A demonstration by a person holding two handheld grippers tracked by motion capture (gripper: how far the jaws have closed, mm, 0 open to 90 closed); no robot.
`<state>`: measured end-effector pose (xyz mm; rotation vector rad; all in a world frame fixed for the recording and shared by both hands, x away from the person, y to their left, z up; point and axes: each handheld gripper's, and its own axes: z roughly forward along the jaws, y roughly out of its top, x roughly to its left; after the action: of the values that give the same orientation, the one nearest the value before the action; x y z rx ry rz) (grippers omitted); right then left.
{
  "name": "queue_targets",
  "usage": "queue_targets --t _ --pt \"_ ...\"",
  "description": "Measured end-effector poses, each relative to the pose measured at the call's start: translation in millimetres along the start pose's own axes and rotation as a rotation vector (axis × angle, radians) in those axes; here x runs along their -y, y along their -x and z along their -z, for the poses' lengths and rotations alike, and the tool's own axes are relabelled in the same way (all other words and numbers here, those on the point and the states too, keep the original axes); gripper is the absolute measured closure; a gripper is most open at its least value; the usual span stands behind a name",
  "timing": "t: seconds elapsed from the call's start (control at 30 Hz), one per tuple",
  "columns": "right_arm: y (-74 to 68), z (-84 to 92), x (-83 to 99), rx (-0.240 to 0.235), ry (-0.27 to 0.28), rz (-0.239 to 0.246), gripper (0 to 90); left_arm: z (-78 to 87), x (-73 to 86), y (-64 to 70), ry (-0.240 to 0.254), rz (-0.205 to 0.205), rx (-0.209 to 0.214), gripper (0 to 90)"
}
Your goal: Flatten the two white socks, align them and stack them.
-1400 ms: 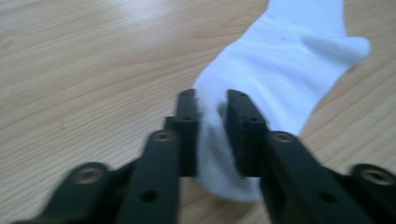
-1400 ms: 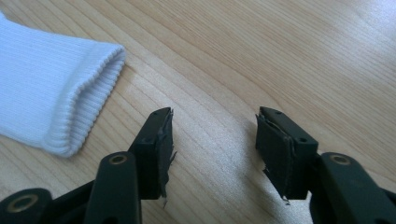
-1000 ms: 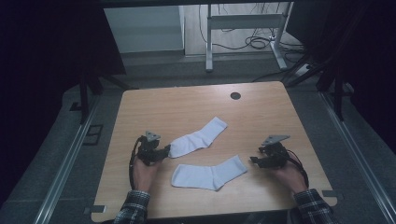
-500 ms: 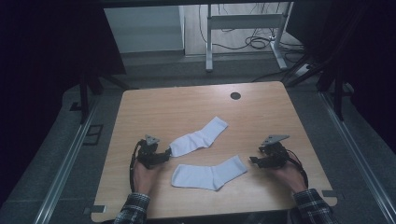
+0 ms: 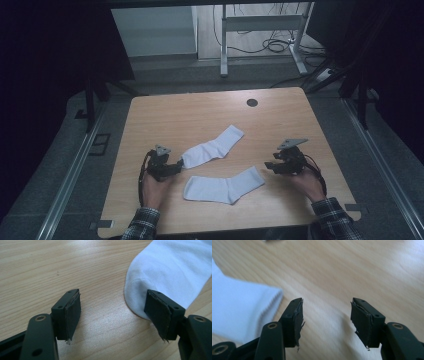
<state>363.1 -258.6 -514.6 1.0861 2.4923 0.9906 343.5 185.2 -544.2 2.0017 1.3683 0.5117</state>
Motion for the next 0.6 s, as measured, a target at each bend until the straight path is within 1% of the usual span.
queue_targets --t 0.1,0.23,0.3,0.37,0.47,0.53,0.6 --pt "0.6 -5.4 -11.5 -0.016 0.013 -0.011 44.4 0.2 0.0 -0.2 -0.002 -0.003 0.0 29.6" --pt "2.7 -17.4 -28.9 -0.011 0.02 -0.009 47.5 0.1 0.0 -0.2 -0.002 -0.002 0.0 29.6" --pt "4.0 -23.8 -36.7 -0.014 0.024 -0.018 48.9 0.2 0.0 -0.2 -0.002 -0.003 0.0 29.6" --pt "5.7 -32.7 -47.1 -0.026 0.03 -0.026 53.6 0.2 0.0 -0.3 -0.002 -0.003 0.0 29.6" --pt "7.4 -43.5 -60.1 -0.043 0.04 -0.048 57.8 0.1 0.1 -0.2 -0.001 -0.002 0.0 29.7" --pt "8.0 -50.9 -68.6 -0.038 0.046 -0.047 59.9 0.1 0.1 -0.2 -0.001 -0.002 0.0 29.6" --pt "7.7 -57.6 -76.1 -0.024 0.048 -0.03 60.6 0.1 0.1 -0.2 -0.001 -0.002 0.0 29.6"
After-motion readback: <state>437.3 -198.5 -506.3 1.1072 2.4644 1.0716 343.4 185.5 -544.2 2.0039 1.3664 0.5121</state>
